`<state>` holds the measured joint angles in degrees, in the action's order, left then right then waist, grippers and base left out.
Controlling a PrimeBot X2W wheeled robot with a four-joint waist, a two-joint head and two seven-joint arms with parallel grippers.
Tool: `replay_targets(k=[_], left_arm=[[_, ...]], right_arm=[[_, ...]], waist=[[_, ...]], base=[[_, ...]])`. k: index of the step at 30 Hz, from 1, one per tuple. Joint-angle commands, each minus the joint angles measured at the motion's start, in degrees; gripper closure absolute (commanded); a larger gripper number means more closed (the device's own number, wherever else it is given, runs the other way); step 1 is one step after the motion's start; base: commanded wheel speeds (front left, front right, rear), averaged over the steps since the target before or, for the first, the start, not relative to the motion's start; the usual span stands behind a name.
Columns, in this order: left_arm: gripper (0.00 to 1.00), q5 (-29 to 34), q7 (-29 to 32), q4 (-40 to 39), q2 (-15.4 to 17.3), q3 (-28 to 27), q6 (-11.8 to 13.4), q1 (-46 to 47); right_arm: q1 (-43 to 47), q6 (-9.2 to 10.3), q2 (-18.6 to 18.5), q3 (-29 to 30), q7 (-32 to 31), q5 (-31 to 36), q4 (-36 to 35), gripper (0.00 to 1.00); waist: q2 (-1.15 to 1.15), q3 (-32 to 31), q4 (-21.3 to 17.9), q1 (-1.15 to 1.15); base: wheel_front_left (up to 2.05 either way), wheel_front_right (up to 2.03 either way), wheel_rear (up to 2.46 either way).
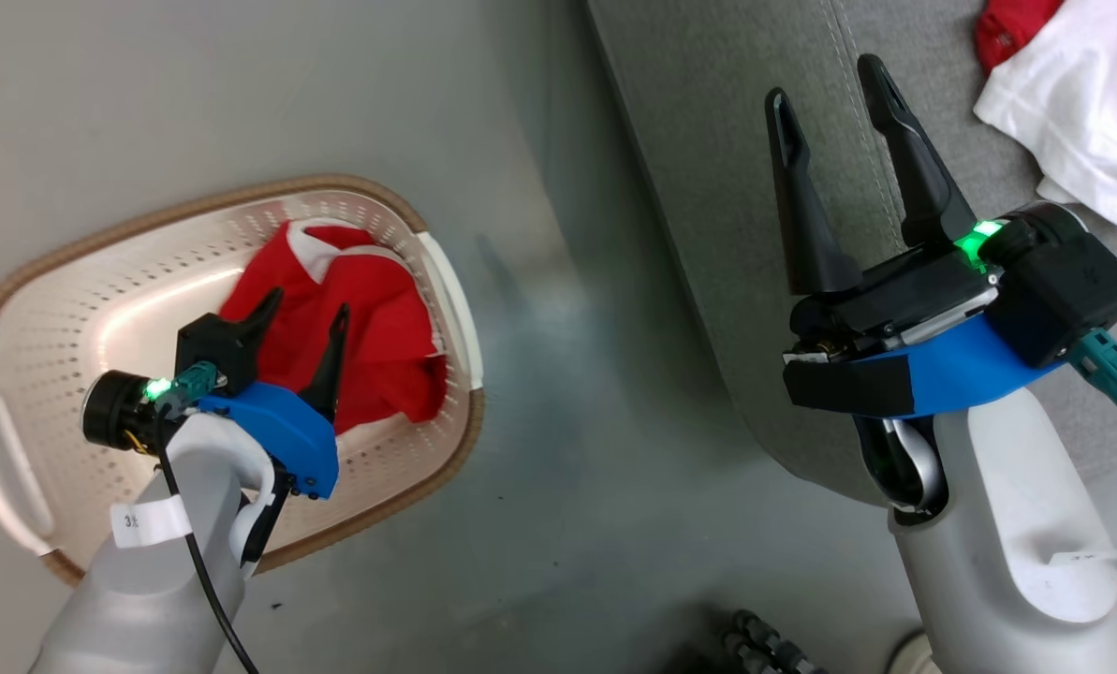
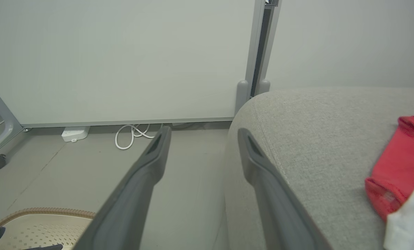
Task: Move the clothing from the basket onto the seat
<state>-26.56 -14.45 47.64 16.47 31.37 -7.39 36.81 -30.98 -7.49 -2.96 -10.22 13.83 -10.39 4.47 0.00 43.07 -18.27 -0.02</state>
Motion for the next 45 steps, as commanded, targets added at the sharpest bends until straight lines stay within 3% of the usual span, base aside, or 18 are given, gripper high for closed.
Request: replay_targets(k=[1, 13, 25, 26, 27, 28, 45], left_arm=[[0.00, -0.63, 0.39, 0.23, 0.73, 1.15, -0.13, 1.38], [0.00, -5.20, 2.88, 3.63, 4.58, 10.48, -0.13, 5.89], [0.00, -9.53, 4.75, 5.77, 3.73, 15.76, -0.13, 8.34], [0.27, -9.82, 4.73, 5.85, 3.65, 16.31, -0.13, 8.60], [0.87, -10.16, 4.83, 5.98, 3.65, 16.79, -0.13, 8.89], [1.00, -10.47, 5.09, 6.11, 3.60, 17.24, -0.13, 9.10], [1.00, -15.98, 4.66, 8.20, 3.76, 22.56, -0.13, 10.80]], right_arm=[[-1.03, -0.01, 0.13, -0.47, 0.54, -0.84, 0.06, 0.00], [-3.01, -0.01, 0.12, -3.88, 1.41, -4.83, -0.16, 0.00], [-2.12, -0.01, 0.11, -4.45, 1.44, -5.09, -2.17, 0.00], [-1.93, -0.01, 0.11, -4.40, 1.44, -5.03, -2.23, 0.00], [-1.75, -0.01, 0.11, -4.33, 1.44, -4.97, -2.29, 0.00], [-1.66, -0.01, 0.11, -4.30, 1.44, -4.96, -2.32, 0.00], [-1.24, -0.01, 0.11, -5.25, 1.45, -5.73, -1.96, 0.00]], waist=[[0.00, 3.58, -3.34, 0.02], [0.00, 8.14, -5.88, 0.02], [0.00, 10.31, -6.25, 0.02], [0.00, 10.34, -6.22, 0.02], [0.00, 10.36, -6.19, 0.02], [0.00, 10.37, -6.17, 0.02], [0.00, 9.81, -6.30, 0.02]], base=[[0.00, 0.00, 0.00], [0.00, 0.00, 0.00], [0.00, 0.00, 0.00], [0.00, 0.00, 0.00], [0.00, 0.00, 0.00], [0.00, 0.00, 0.00], [0.00, 0.00, 0.00]])
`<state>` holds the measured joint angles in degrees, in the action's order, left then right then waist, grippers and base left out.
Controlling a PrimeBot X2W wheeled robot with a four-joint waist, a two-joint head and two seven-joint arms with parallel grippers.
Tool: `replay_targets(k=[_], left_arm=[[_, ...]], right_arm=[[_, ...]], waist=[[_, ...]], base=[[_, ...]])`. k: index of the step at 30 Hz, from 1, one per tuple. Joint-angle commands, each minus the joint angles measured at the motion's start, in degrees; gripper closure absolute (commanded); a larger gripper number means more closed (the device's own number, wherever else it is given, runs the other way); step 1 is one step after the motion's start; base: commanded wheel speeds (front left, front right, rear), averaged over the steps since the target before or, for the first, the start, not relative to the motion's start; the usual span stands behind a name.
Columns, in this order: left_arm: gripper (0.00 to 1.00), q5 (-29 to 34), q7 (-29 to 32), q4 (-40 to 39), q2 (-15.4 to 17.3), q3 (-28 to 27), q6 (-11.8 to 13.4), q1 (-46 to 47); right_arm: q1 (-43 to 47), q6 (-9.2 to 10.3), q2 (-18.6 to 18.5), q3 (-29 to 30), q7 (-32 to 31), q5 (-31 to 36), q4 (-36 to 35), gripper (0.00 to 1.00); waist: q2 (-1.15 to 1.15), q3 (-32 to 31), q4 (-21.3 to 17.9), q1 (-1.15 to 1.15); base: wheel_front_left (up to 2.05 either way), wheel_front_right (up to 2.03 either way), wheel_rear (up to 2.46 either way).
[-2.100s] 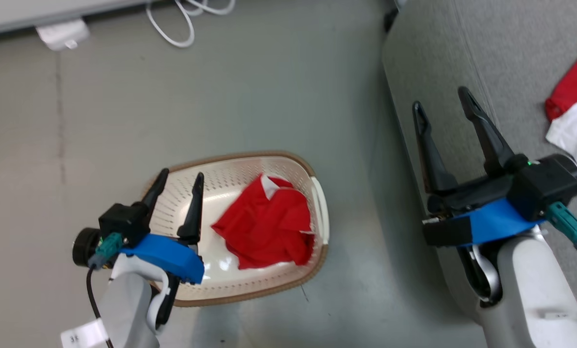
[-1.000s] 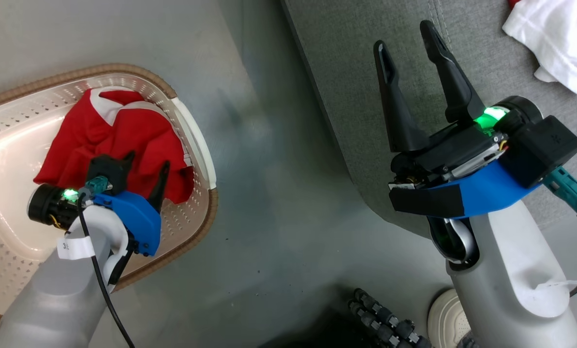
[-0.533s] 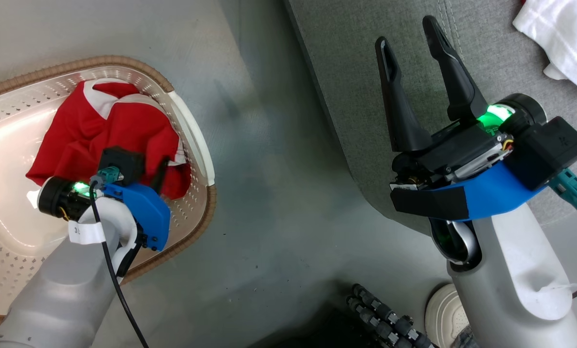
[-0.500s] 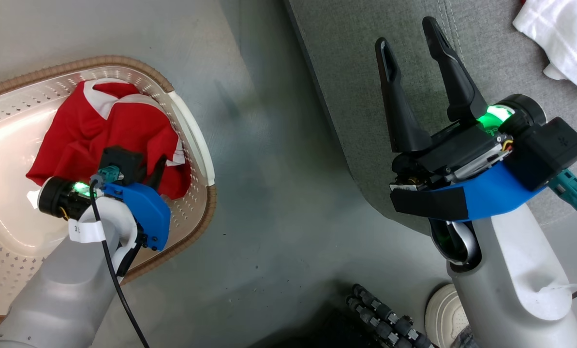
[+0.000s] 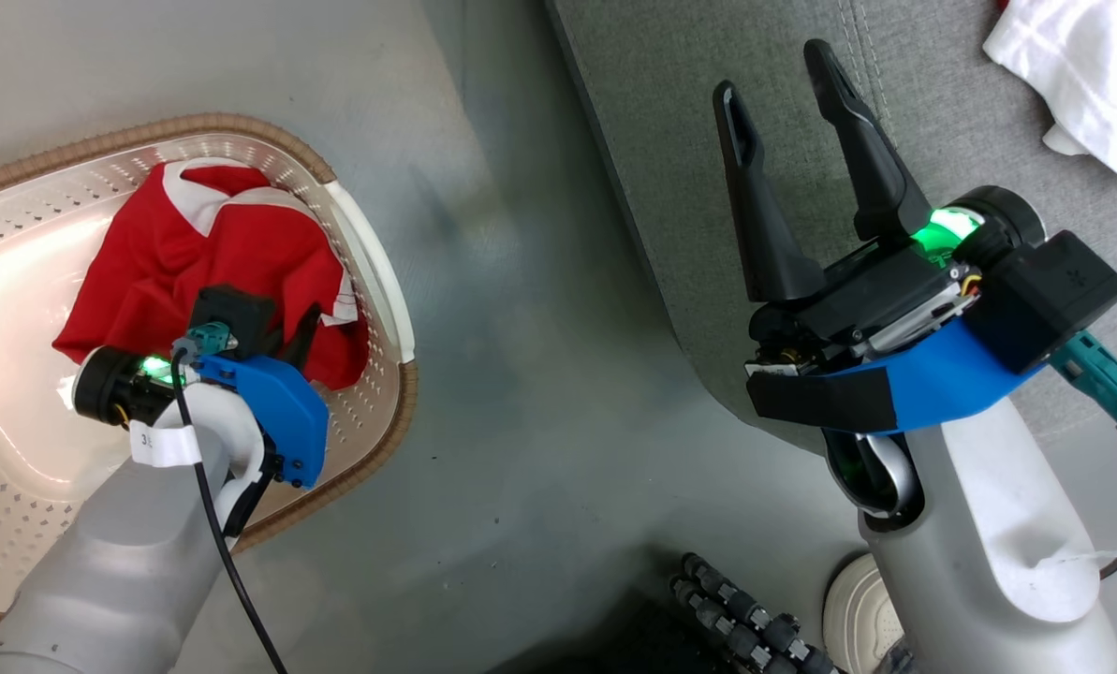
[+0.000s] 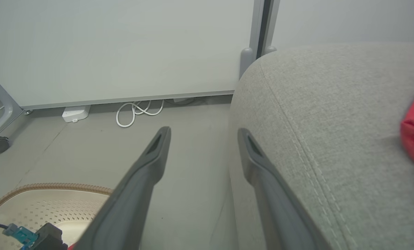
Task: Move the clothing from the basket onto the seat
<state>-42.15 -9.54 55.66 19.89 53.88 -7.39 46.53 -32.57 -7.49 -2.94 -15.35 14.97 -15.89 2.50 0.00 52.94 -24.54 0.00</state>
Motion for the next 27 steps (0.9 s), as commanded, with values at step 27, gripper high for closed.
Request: replay_targets(k=[27], left_arm=[[1.00, -5.84, -5.69, -6.07, -7.44, 5.76, -0.13, -9.92]], right_arm=[[9.44, -0.01, 0.00, 2.49, -3.01, 7.77, 9.53, 0.00]], waist=[[0.00, -36.56, 16.63, 0.00]], base=[[0.00, 0.00, 0.00]])
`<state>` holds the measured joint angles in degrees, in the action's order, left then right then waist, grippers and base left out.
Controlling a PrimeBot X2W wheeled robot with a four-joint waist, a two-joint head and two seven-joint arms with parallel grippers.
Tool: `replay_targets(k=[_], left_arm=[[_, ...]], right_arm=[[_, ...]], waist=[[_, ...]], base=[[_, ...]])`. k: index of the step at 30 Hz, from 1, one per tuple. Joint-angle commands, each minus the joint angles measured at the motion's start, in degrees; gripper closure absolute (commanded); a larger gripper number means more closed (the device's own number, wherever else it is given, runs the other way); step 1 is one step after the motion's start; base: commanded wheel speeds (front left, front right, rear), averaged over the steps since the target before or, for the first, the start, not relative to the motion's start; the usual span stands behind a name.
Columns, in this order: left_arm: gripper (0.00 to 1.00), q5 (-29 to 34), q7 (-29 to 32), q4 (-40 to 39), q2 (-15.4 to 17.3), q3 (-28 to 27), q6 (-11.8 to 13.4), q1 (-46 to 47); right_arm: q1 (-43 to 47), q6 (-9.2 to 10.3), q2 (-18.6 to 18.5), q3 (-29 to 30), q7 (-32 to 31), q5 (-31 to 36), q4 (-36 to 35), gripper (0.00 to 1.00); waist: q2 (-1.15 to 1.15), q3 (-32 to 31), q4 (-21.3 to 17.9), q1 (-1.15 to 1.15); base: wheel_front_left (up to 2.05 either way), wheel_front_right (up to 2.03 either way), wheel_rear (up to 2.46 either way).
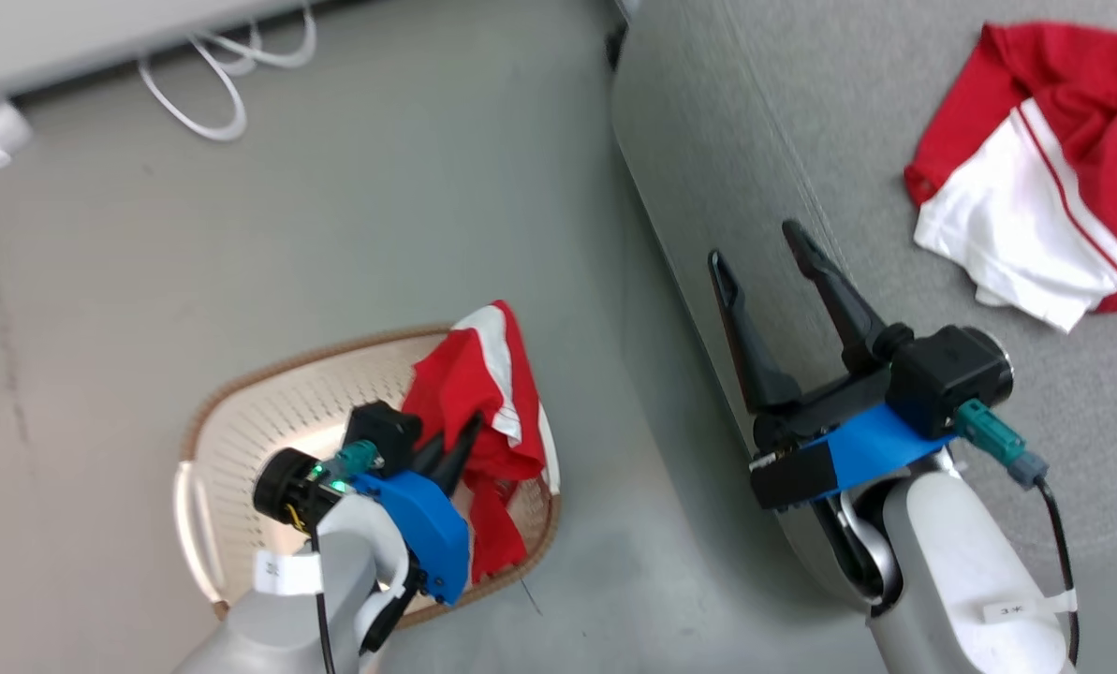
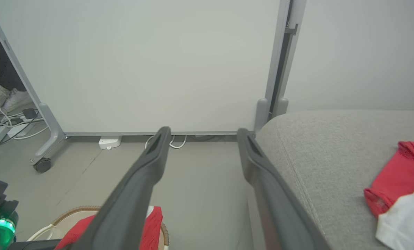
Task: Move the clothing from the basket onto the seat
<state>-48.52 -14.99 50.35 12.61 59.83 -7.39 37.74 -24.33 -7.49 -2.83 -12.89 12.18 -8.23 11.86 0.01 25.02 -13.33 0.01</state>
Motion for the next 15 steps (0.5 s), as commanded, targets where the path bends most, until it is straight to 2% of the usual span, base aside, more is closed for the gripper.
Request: replay_targets(k=[1, 15], left_arm=[[1.00, 1.59, -0.25, -1.81, -0.07, 0.18, -0.13, -1.64], [1.00, 6.81, -0.27, -12.07, -2.09, -3.05, -0.13, -4.69]], right_arm=[[2.08, -0.01, -0.11, 0.00, -0.64, 0.03, 0.42, 0.00], [12.73, -0.01, -0.10, 0.23, -5.48, -1.40, 1.11, 0.00]], waist=[[-0.01, -10.20, 6.00, -0.01], [-0.01, -24.71, 10.86, -0.01]], base=[[0.00, 0.00, 0.00], [0.00, 0.00, 0.00]])
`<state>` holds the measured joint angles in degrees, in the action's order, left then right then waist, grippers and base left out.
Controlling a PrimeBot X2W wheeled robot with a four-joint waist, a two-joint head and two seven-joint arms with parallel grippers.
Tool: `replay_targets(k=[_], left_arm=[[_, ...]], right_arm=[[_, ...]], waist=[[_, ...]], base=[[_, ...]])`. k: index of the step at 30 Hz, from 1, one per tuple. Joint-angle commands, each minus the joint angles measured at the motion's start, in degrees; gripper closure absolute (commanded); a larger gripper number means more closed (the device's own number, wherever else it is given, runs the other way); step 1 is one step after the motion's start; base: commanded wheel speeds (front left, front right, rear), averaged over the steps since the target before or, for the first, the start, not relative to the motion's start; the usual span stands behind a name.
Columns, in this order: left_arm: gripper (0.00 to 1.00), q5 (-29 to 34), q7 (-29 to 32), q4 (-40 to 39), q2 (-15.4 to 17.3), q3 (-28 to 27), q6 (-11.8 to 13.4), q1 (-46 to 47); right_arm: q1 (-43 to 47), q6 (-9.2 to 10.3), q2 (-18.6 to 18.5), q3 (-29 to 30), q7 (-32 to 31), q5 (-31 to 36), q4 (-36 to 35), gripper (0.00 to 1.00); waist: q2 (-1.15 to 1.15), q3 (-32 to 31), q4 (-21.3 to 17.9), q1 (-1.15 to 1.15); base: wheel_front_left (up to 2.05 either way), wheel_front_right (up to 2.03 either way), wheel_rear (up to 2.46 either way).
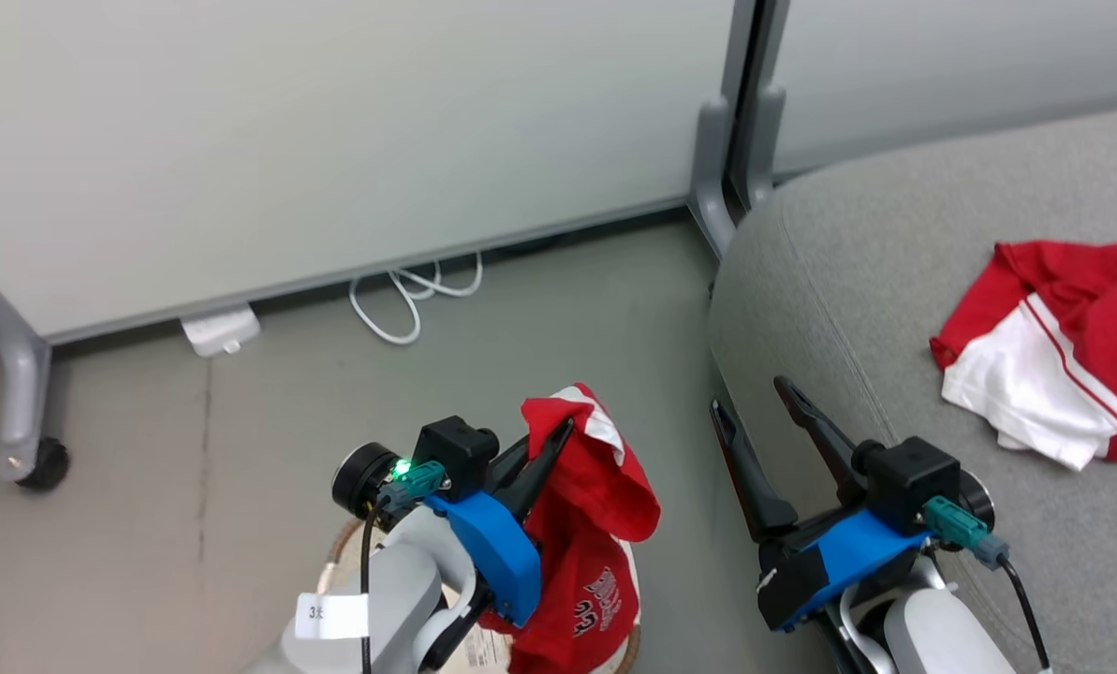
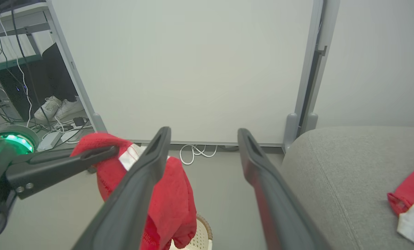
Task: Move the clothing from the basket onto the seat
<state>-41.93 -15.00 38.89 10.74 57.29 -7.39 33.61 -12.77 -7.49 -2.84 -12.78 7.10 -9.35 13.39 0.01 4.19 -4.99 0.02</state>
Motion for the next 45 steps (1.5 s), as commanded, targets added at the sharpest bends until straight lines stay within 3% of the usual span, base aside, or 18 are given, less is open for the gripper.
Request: replay_targets(k=[1, 20, 32, 45], left_arm=[[1.00, 0.53, -0.26, -1.19, -0.46, -0.75, -0.13, -0.02], [1.00, -3.02, -0.26, -0.04, -5.10, 2.37, -0.12, 13.12], [1.00, -5.39, -0.26, 1.09, -5.90, 4.69, -0.12, 16.14], [1.00, -6.04, -0.26, -1.12, -7.03, 6.37, -0.12, 16.36]], right_arm=[[1.58, -0.01, -0.09, 0.12, -0.53, -0.30, -0.68, 0.00], [4.29, -0.01, -0.09, -0.98, -2.42, -0.93, -2.36, 0.00], [4.36, -0.01, -0.09, -0.74, -2.21, -1.72, -1.46, 0.00], [-5.35, -0.01, -0.09, -3.49, -1.29, -4.93, 11.95, 0.00]], waist=[[-0.01, -4.30, 2.74, -0.02], [-0.01, -7.24, 4.41, -0.02], [-0.01, -6.14, 4.16, -0.02], [-0.01, -4.71, 4.97, -0.02]], base=[[0.00, 0.00, 0.00], [0.00, 0.00, 0.00], [0.00, 0.00, 0.00], [0.00, 0.00, 0.00]])
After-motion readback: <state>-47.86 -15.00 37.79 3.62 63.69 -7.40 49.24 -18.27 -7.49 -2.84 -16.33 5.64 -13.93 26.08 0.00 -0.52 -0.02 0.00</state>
